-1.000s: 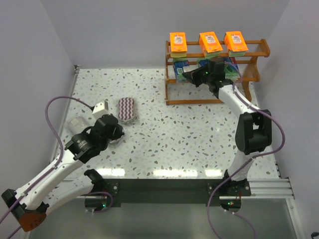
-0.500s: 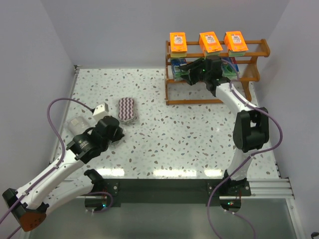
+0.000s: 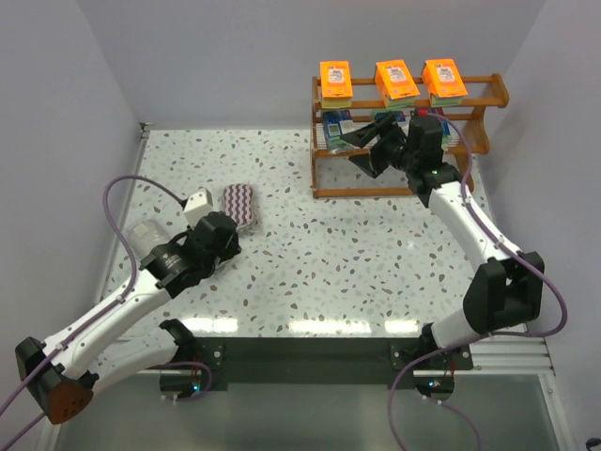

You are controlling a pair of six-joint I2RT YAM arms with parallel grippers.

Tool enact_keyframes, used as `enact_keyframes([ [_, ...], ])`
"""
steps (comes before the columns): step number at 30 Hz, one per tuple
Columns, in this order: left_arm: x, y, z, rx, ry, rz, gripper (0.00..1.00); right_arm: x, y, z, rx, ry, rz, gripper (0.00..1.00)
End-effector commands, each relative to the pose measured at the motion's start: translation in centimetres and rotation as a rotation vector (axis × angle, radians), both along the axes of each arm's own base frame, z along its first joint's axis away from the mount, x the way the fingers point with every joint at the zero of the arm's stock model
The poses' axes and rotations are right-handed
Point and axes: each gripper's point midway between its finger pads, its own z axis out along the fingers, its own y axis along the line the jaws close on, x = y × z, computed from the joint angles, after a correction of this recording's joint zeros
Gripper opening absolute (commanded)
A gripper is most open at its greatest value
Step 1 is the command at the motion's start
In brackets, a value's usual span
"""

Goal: Place and organize the cleaning sponges onto the shelf

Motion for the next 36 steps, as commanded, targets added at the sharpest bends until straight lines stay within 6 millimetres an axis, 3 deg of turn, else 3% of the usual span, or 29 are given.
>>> enact_keyframes([
  [1, 2.7, -0.5, 2.7, 0.017, -0.094, 0.019, 0.43, -2.8, 0.5, -0.6, -0.046, -0.020, 0.118, 0.71],
  [4, 4.8, -0.2, 2.3, 0.088, -0.096, 0.021, 0.38, -5.2, 0.8, -1.8, -0.090, -0.022, 0.196, 0.70],
  [6, 6.7, 1.5, 1.7, 0.105, -0.075, 0.055, 0.33, -7.2, 0.7, -3.8, -0.168, -0.006, 0.255, 0.71],
  [7, 8.0, 1.3, 1.0, 0.106, -0.059, 0.022, 0.31, -8.2, 0.8, -3.8, -0.179, -0.016, 0.289, 0.71],
  [8, 9.3, 3.0, 0.8, 0.106, -0.055, 0.064, 0.26, -9.0, 0.9, -4.4, -0.195, -0.011, 0.315, 0.71],
  [10, 11.5, 3.5, -0.2, 0.124, -0.043, 0.047, 0.24, -10.8, 0.6, -6.3, -0.239, 0.010, 0.362, 0.72],
  [12, 13.7, 5.0, -0.1, 0.138, -0.051, 0.074, 0.19, -12.3, 0.3, -7.0, -0.264, 0.004, 0.397, 0.72],
  [13, 14.9, 5.2, -1.6, 0.159, -0.015, 0.066, 0.16, -13.1, 0.2, -8.0, -0.274, 0.026, 0.408, 0.72],
  [14, 16.4, 5.6, -1.1, 0.146, -0.029, 0.068, 0.10, -14.0, 0.0, -8.8, -0.285, 0.033, 0.422, 0.72],
  [15, 17.3, 6.0, -1.6, 0.151, -0.014, 0.071, 0.06, -14.5, 0.0, -9.2, -0.287, 0.039, 0.431, 0.72],
  [16, 18.2, 6.3, -3.6, 0.175, 0.038, 0.064, 0.00, -14.9, -0.1, -9.6, -0.288, 0.045, 0.437, 0.72],
  [17, 19.5, 6.6, -3.0, 0.173, 0.024, 0.073, 0.00, -15.3, -0.1, -9.9, -0.289, 0.052, 0.445, 0.72],
  [18, 20.3, 6.6, -3.5, 0.174, 0.036, 0.069, 0.00, -16.0, -0.2, -10.4, -0.294, 0.061, 0.456, 0.72],
  [19, 21.0, 6.6, -5.3, 0.188, 0.077, 0.060, 0.00, -16.2, -0.3, -10.7, -0.297, 0.065, 0.457, 0.72],
  [20, 22.1, 6.6, -4.8, 0.187, 0.064, 0.058, 0.00, -16.5, -0.4, -10.9, -0.304, 0.065, 0.460, 0.72],
  [23, 23.5, 6.4, -6.4, 0.199, 0.094, 0.048, 0.00, -17.2, -0.8, -11.6, -0.321, 0.081, 0.460, 0.72],
  [29, 22.8, 5.9, -10.8, 0.166, 0.207, 0.038, 0.00, -18.0, -1.1, -12.7, -0.335, 0.106, 0.471, 0.73],
  [31, 22.3, 4.8, -10.8, 0.102, 0.197, 0.022, 0.00, -18.0, -1.2, -13.0, -0.344, 0.114, 0.474, 0.73],
  [32, 20.9, 4.5, -12.1, 0.079, 0.226, 0.012, 0.00, -18.1, -1.3, -13.1, -0.351, 0.116, 0.478, 0.73],
  [36, 18.1, 1.3, -12.1, -0.021, 0.217, -0.043, 0.00, -18.0, -1.4, -13.7, -0.361, 0.124, 0.482, 0.73],
])
